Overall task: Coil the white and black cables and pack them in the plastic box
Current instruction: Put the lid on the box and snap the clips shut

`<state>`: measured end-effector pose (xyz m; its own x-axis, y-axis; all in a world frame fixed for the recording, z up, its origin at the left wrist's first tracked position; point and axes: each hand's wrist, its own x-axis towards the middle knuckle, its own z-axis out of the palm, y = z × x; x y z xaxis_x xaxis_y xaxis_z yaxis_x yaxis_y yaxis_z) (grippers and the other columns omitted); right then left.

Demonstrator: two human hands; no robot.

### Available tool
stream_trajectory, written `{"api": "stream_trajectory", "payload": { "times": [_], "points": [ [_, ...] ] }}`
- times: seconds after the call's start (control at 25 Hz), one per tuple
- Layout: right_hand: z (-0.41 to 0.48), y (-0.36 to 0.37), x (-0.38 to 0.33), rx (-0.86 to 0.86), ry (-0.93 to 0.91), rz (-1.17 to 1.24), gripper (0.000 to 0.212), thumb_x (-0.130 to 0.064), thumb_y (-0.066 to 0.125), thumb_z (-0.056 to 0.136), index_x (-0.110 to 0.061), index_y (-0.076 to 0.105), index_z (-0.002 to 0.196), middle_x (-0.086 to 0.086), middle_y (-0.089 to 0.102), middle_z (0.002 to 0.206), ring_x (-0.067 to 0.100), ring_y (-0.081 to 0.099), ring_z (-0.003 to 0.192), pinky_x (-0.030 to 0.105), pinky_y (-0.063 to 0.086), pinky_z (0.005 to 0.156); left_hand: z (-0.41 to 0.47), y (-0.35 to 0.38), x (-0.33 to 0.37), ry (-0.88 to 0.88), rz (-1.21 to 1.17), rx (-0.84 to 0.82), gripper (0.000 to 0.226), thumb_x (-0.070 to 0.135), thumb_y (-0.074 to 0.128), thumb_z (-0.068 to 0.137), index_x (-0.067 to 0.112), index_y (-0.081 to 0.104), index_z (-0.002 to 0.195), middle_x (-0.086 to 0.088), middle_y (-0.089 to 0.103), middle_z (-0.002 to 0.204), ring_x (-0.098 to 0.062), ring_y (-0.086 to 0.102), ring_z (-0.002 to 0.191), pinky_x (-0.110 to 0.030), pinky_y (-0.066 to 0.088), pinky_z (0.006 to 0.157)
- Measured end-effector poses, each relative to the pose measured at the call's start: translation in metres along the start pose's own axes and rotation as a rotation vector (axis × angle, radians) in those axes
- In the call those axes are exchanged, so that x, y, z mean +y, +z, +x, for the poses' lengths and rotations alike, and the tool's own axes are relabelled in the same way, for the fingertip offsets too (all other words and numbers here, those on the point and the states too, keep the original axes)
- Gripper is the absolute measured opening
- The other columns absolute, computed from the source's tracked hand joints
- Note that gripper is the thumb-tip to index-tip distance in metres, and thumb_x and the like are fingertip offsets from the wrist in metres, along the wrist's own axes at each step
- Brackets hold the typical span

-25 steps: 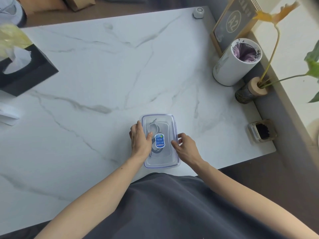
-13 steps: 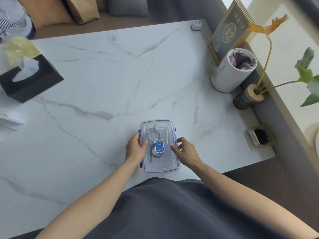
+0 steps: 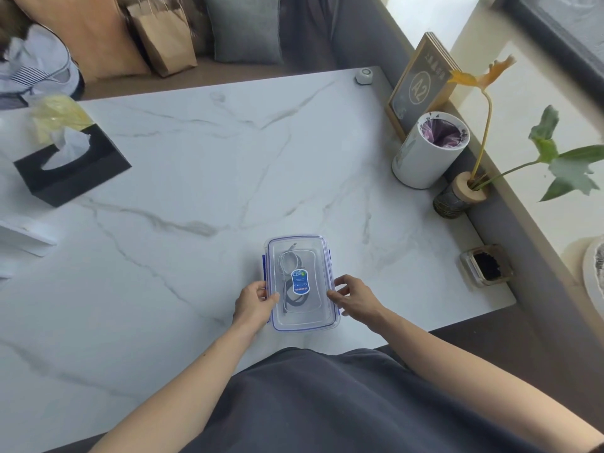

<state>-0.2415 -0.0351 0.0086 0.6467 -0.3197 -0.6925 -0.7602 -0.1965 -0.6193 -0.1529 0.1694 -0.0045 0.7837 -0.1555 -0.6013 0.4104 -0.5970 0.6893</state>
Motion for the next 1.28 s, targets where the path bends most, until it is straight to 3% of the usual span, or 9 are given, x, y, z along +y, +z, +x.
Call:
{"api": "stream_trajectory", "payload": {
  "times": [0.16, 0.44, 0.6, 0.68, 0.76, 0.84, 0.92, 1.04, 1.28],
  "points": [
    [-0.007, 0.001, 0.003, -0.026, -0.008, -0.029, 0.03, -0.024, 0.065, 0.093, -0.01, 0.056, 0.118, 0.003, 0.066, 0.087, 0.02, 0.062, 0.079, 0.03, 0.054, 0.067, -0.002, 0.0, -0.005, -0.011, 0.007, -0.012, 0.03, 0.011, 0.069, 0.087, 0.006, 0.062, 0.116, -0.008, 0.066, 0.102, -0.022, 0.061, 0.088, -0.03, 0.05, 0.08],
    [-0.003, 0.007, 0.003, 0.04, -0.007, -0.129, 0.031, -0.023, 0.064, 0.092, -0.007, 0.054, 0.117, 0.015, 0.071, 0.101, 0.024, 0.061, 0.082, 0.043, 0.056, 0.081, -0.004, 0.002, -0.006, -0.022, 0.012, 0.022, 0.037, 0.011, 0.071, 0.086, 0.002, 0.06, 0.12, -0.009, 0.065, 0.102, -0.022, 0.06, 0.089, -0.027, 0.046, 0.081],
    [-0.004, 0.006, 0.002, 0.048, 0.001, -0.115, 0.034, -0.022, 0.065, 0.092, -0.006, 0.054, 0.119, 0.01, 0.068, 0.095, 0.021, 0.059, 0.076, 0.036, 0.055, 0.071, -0.001, -0.001, -0.005, -0.045, -0.021, -0.004, 0.036, 0.012, 0.072, 0.085, 0.001, 0.06, 0.117, -0.006, 0.062, 0.095, -0.022, 0.06, 0.087, -0.024, 0.047, 0.064],
    [-0.006, 0.005, 0.004, 0.048, -0.005, -0.109, 0.041, -0.024, 0.067, 0.091, -0.007, 0.051, 0.125, 0.009, 0.065, 0.102, 0.02, 0.059, 0.079, 0.026, 0.051, 0.06, 0.002, -0.003, -0.007, -0.064, -0.049, -0.034, 0.038, 0.011, 0.072, 0.085, 0.001, 0.059, 0.119, -0.003, 0.062, 0.089, -0.021, 0.06, 0.082, -0.025, 0.049, 0.059],
    [-0.005, 0.004, 0.008, 0.073, 0.0, -0.082, 0.058, -0.025, 0.071, 0.088, -0.008, 0.043, 0.136, 0.014, 0.056, 0.123, 0.024, 0.059, 0.096, 0.027, 0.05, 0.064, 0.001, -0.004, -0.007, -0.065, -0.054, -0.046, 0.041, 0.011, 0.073, 0.084, 0.002, 0.056, 0.121, -0.001, 0.061, 0.088, -0.02, 0.06, 0.082, -0.026, 0.049, 0.06],
    [0.0, 0.005, 0.011, 0.091, 0.041, -0.017, 0.076, -0.022, 0.075, 0.085, -0.009, 0.032, 0.146, 0.015, 0.043, 0.145, 0.03, 0.052, 0.122, 0.034, 0.051, 0.082, 0.0, -0.003, -0.005, -0.04, -0.007, -0.027, 0.051, 0.014, 0.074, 0.083, 0.007, 0.05, 0.127, -0.007, 0.06, 0.107, -0.022, 0.058, 0.095, -0.027, 0.049, 0.069],
    [0.002, 0.006, 0.01, 0.042, 0.077, 0.096, 0.085, -0.016, 0.073, 0.086, -0.009, 0.02, 0.152, 0.016, 0.033, 0.155, 0.032, 0.043, 0.137, 0.039, 0.048, 0.099, 0.0, -0.004, -0.006, -0.018, 0.086, 0.0, 0.066, 0.018, 0.074, 0.083, 0.012, 0.039, 0.138, -0.012, 0.047, 0.135, -0.026, 0.052, 0.118, -0.032, 0.046, 0.09],
    [0.005, 0.005, 0.007, -0.033, 0.093, 0.198, 0.083, -0.008, 0.07, 0.088, -0.007, 0.018, 0.153, 0.017, 0.04, 0.151, 0.032, 0.053, 0.126, 0.043, 0.05, 0.102, 0.004, -0.004, -0.006, -0.069, 0.028, -0.083, 0.084, 0.015, 0.069, 0.088, 0.014, 0.017, 0.153, -0.011, 0.031, 0.155, -0.027, 0.037, 0.139, -0.034, 0.036, 0.104],
    [0.009, 0.004, 0.009, -0.058, 0.143, 0.335, 0.08, 0.001, 0.07, 0.086, -0.001, 0.022, 0.151, 0.02, 0.048, 0.142, 0.034, 0.056, 0.121, 0.046, 0.048, 0.105, 0.01, -0.005, -0.009, -0.136, -0.138, -0.178, 0.087, 0.005, 0.064, 0.091, 0.011, 0.006, 0.154, -0.02, 0.031, 0.155, -0.028, 0.038, 0.139, -0.035, 0.036, 0.103]
  ]
}}
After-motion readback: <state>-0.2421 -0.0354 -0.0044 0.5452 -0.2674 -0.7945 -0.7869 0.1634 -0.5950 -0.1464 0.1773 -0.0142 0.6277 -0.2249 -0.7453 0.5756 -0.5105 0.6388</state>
